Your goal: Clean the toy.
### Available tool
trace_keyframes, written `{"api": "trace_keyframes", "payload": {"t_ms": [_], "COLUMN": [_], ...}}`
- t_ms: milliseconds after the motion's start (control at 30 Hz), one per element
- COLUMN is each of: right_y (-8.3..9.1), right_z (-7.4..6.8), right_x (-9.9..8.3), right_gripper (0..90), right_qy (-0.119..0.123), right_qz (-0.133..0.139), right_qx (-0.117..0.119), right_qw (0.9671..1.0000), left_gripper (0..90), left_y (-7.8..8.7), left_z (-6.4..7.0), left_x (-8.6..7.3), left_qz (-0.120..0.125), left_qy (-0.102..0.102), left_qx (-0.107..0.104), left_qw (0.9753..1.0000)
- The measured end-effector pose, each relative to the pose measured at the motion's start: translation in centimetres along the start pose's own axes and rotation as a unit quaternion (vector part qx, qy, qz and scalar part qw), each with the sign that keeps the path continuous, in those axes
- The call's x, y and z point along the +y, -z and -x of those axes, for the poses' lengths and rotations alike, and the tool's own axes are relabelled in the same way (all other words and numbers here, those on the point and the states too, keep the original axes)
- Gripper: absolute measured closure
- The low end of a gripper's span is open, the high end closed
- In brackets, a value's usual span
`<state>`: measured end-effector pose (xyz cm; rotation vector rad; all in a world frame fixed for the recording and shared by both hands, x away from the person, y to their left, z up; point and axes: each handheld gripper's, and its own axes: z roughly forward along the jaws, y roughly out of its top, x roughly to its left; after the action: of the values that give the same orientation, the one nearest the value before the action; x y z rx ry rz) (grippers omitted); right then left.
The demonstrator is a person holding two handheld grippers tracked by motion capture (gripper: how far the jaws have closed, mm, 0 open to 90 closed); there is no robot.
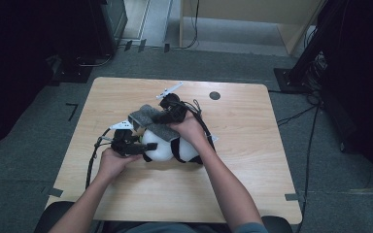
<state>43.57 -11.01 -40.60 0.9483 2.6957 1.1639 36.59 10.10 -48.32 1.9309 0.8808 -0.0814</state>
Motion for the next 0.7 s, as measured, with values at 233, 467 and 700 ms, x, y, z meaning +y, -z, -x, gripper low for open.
{"api": "trace_keyframes", "payload": {"t_ms": [233,467,700], "right_y": [0.3,1.2,2.2], "right_z": [0.8,2.5,4.9], "right_x": [-0.4,-1.1,-2.8], "right_gripper": [70.2,70.9,70.4], "right_qy": [-0.005,-0.008,-0.037], "right_qz": [-0.012,-0.04,-0.047], "right_qx": [-0.009,-0.032,-0.04], "right_qw": [0.9999,0.9987,0.9974], "left_gripper": [38.9,38.9,39.0], "left_y": [0.0,0.0,0.0], "left_z": [0.1,0.0,0.1], "left_x": [0.1,0.1,0.2], "left_qz": [-0.003,-0.005,-0.004], "left_qy": [0.001,0.0,-0.001], "left_qx": [0.002,0.001,0.001], "left_qw": [1.0,1.0,1.0]}}
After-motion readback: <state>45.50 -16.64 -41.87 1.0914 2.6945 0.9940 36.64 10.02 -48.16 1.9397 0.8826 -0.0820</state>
